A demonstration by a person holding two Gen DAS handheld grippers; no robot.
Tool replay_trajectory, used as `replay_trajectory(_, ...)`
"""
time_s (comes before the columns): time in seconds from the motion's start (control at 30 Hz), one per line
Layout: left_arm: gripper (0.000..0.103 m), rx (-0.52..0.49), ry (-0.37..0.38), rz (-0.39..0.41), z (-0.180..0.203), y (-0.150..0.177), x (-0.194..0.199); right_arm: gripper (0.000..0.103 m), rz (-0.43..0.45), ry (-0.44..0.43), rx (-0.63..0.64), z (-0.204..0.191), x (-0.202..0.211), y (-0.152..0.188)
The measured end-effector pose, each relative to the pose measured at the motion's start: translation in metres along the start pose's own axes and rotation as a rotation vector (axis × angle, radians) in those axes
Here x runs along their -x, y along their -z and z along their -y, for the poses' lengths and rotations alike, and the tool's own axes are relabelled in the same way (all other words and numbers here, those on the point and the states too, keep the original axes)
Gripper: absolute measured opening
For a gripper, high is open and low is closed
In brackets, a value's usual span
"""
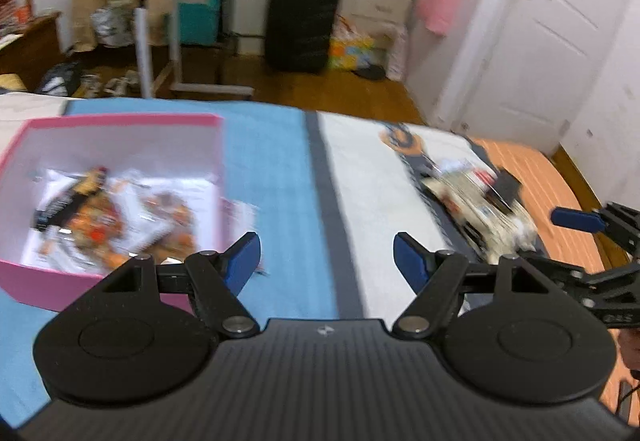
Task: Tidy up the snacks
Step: 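Move the left gripper to the black wrapped bar and grasp it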
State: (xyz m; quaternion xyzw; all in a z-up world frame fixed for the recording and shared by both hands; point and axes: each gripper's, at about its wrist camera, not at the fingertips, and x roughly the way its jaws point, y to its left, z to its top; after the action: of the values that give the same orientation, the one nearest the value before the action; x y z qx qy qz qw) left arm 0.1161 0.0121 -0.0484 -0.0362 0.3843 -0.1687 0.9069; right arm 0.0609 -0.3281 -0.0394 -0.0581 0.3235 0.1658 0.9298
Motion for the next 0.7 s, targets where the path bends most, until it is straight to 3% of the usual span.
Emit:
replay_trajectory(0.23,0.079,-0.027,0.060,-0.034,0.062,0.020,-0.031,0.090,-0.034,0.130,-0.069,0.034,-0.006,0.050)
replay_trajectory(0.4,0.083,-0.020,0.147,-0.075,0.107,0.031,-0.062,0.095,-0.096,0.301,-0.043,0.052,-0.028,0.090)
replay_trajectory(0.7,0.080,-0.055,0.325,-0.184,0.190,0.049,-0.128,0.095,-0.165,0.284,-0.278,0.093,-0.044,0.134)
